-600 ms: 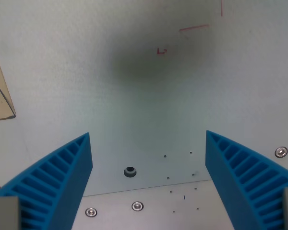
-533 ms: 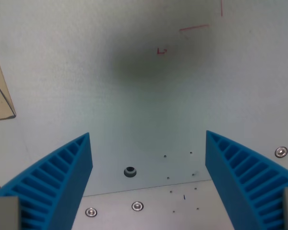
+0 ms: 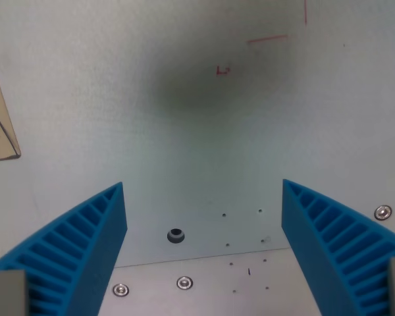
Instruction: Rotate around base positive z
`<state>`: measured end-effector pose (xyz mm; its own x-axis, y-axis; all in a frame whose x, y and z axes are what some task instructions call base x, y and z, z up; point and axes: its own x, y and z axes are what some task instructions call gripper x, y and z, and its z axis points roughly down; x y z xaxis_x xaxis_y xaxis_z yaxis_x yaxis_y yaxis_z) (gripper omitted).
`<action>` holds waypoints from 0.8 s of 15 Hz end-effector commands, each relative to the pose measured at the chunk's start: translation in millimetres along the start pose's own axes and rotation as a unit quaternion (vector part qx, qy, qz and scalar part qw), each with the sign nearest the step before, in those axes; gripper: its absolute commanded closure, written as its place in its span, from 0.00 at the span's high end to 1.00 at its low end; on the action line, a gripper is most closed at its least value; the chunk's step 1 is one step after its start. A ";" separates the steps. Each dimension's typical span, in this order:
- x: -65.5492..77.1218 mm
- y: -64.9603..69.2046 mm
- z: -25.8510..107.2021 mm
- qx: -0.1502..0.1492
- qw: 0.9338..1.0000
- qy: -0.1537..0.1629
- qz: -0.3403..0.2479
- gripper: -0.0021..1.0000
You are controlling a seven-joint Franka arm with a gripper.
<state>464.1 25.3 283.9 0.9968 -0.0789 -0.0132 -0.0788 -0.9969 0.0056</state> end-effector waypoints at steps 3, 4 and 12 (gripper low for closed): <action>0.1 0.4 -1.5 -0.001 0.998 0.002 -0.065 1.00; 0.1 0.4 -1.5 -0.001 0.997 0.002 -0.071 1.00; 0.1 0.4 -1.5 -0.002 0.992 0.002 -0.124 1.00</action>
<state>464.1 25.5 283.9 0.9989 0.0440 -0.0138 0.0441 -0.9990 0.0044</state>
